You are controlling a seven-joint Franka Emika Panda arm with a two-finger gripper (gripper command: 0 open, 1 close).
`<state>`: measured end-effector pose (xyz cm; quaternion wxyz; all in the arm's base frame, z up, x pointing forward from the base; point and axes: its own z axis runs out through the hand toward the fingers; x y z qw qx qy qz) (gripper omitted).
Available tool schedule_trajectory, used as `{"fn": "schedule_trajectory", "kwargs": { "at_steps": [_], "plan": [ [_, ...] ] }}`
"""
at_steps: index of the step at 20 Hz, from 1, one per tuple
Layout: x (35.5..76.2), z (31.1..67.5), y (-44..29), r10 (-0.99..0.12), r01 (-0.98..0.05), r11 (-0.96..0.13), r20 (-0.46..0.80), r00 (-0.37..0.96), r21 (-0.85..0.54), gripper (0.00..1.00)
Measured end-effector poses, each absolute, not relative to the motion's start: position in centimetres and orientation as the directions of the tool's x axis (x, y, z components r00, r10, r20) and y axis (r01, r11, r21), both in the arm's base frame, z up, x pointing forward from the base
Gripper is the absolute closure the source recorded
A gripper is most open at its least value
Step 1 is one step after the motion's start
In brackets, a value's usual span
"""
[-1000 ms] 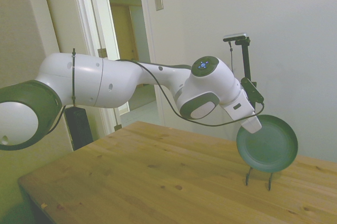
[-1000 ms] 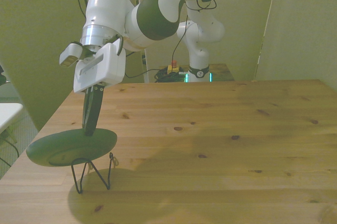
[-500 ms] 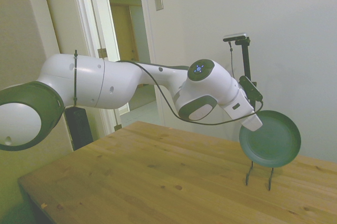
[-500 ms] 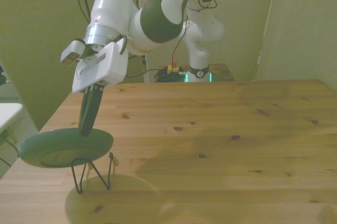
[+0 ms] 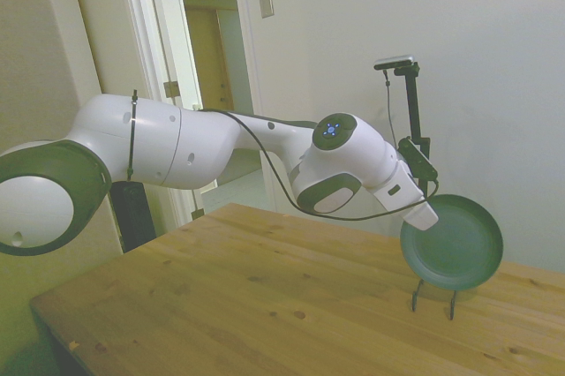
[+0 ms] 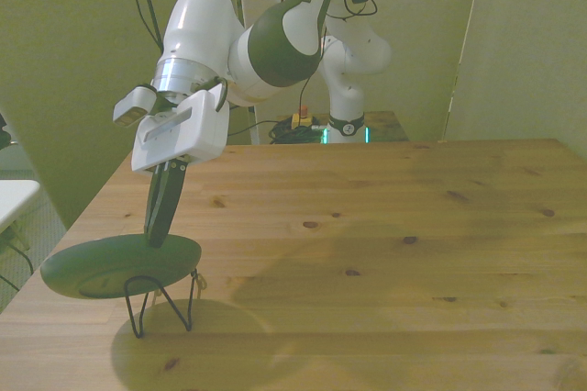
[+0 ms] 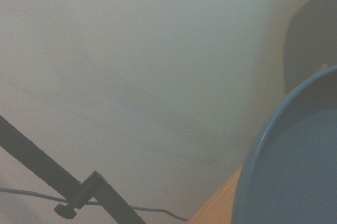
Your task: Load the plate
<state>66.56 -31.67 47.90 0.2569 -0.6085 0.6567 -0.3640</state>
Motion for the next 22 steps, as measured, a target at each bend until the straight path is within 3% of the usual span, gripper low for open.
{"fn": "schedule_trajectory", "kwargs": {
  "at_steps": [14, 19, 22],
  "plan": [
    [66.4, 48.3, -31.6, -0.986, -0.611, -0.014, 0.111, -0.121, -0.792, 0.00],
    [63.4, 53.0, -30.0, -0.998, -0.633, -0.002, 0.040, -0.046, -0.774, 0.00],
    [59.0, 55.6, -28.9, -0.999, -0.723, -0.022, -0.012, 0.042, -0.690, 0.00]
  ]
}}
